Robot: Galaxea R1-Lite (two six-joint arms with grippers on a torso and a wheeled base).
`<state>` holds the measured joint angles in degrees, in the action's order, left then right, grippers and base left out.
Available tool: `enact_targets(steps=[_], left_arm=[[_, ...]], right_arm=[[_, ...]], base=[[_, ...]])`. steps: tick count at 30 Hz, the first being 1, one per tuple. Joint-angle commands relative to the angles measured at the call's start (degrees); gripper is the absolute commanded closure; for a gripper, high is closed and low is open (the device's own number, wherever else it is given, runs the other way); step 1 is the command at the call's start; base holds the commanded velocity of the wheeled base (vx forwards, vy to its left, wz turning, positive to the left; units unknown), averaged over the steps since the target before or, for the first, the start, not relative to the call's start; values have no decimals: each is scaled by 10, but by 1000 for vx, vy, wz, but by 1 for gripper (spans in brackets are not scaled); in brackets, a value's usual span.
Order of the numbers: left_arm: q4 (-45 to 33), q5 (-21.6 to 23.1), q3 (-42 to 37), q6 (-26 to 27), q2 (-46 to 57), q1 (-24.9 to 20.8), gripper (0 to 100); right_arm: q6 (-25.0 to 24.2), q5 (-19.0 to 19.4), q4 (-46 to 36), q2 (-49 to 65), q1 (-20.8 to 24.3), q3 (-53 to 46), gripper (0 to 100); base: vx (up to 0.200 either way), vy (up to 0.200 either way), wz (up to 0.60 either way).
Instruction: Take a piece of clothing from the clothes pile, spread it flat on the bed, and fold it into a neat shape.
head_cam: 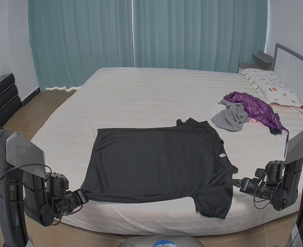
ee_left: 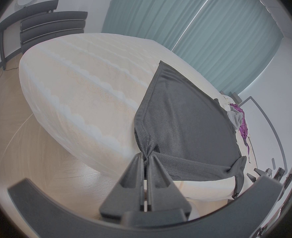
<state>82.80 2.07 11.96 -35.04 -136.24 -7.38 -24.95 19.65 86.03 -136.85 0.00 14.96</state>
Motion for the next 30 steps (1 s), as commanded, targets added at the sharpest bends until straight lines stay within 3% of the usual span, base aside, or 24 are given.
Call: enact_targets(steps=[1,8,30], left_arm=[[0,0,0,0,-1,1,100],[0,0,0,0,-1,0,100],[0,0,0,0,-1,1,100]], right_arm=[[5,12,38,-58,17,-41,0],[-6,13,38,-54,42,-33,0],[-35,8,37,-61,54,14,0]], base=[[0,0,0],[0,0,0],[0,0,0]])
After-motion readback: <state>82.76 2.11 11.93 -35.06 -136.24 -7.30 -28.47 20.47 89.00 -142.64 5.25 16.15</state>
